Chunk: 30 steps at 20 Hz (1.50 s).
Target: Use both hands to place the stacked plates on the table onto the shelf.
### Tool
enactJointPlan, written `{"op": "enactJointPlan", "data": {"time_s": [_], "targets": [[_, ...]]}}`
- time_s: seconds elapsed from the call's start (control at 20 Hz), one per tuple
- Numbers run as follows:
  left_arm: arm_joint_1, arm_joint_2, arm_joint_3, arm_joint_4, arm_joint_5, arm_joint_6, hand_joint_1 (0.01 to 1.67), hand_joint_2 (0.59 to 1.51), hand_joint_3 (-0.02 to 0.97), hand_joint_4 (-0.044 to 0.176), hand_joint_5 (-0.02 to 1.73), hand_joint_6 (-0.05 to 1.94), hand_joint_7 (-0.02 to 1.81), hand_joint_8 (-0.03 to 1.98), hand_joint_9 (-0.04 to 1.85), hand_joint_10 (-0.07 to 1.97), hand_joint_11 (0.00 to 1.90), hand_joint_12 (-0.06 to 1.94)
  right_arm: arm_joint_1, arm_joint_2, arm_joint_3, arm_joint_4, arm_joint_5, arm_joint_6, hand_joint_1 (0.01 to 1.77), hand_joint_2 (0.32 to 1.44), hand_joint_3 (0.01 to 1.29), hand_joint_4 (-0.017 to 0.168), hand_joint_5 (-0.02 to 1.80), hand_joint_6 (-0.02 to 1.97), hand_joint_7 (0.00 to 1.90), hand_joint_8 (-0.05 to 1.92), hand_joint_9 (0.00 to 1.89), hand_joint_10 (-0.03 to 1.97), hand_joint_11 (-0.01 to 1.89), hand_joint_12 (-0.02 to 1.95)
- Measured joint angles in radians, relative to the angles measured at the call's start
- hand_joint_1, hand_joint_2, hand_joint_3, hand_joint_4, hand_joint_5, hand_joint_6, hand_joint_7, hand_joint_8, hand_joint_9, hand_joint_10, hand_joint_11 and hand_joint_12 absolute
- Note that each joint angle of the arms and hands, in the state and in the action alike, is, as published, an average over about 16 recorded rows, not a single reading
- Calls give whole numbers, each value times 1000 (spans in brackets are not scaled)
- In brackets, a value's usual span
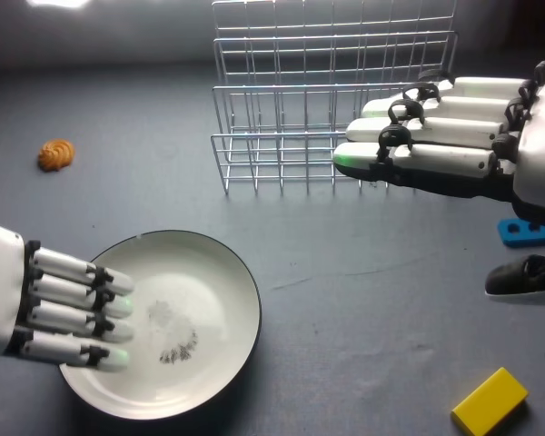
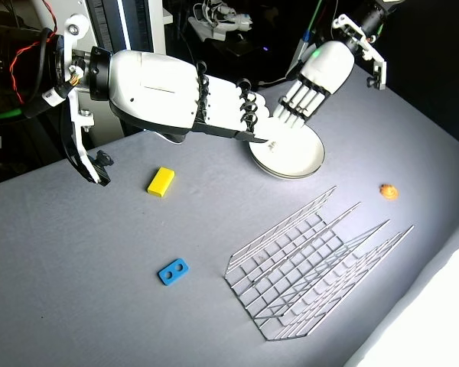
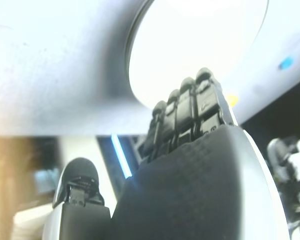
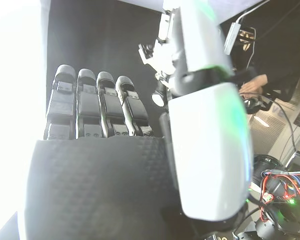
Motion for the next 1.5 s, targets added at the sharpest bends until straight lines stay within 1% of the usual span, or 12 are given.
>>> {"op": "enactJointPlan", "data": {"time_s": [0.15, 0.35, 0.55, 0.75, 1.0, 1.3, 1.5], "targets": [[33, -17, 20, -25, 35, 0, 18, 1199, 11, 0, 21, -5, 19, -12, 19, 9, 15, -9, -1, 0, 0, 0, 0, -1, 1247, 977, 18, -1, 21, 21, 12, 9, 15, 16, 21, 70], [67, -38, 41, -53, 67, 0, 18, 1196, 11, -1, 20, -6, 17, -12, 19, 9, 15, -10, -5, -3, 0, 0, -2, -6, 1222, 964, 18, -1, 21, 21, 12, 9, 17, 16, 22, 71], [98, -55, 56, -69, 81, 0, 18, 1196, 11, -2, 14, -10, 13, -12, 18, 9, 15, -9, -9, -9, 0, 1, -9, -11, 1217, 960, 18, -1, 21, 21, 11, 9, 18, 16, 22, 14], [122, -67, 56, -87, 93, 0, 17, 1198, 10, -4, 7, -15, 6, -13, 17, 9, 15, -8, -12, -18, 0, 2, -17, -19, 1211, 958, 18, -1, 21, 21, 11, 9, 20, 15, 22, 8], [145, -77, 29, -119, 115, 0, 17, 1199, 11, -6, -2, -21, -1, -15, 16, 9, 15, -6, -7, -36, 0, 2, -28, -39, 1216, 958, 18, -1, 21, 21, 12, 9, 22, 16, 22, 6], [156, -87, -25, -165, 151, 0, 17, 1196, 11, -8, -8, -24, -7, -18, 6, 9, 15, -6, 7, -64, 0, 4, -41, -93, 1224, 960, 18, -1, 21, 21, 12, 9, 22, 16, 22, 5], [155, -95, -60, -195, 178, 0, 17, 1195, 11, -8, -9, -24, -8, -19, -1, 10, 15, -6, 22, -98, 1, 5, -60, -156, 1203, 961, 18, -1, 21, 21, 12, 9, 22, 16, 22, 5]]}}
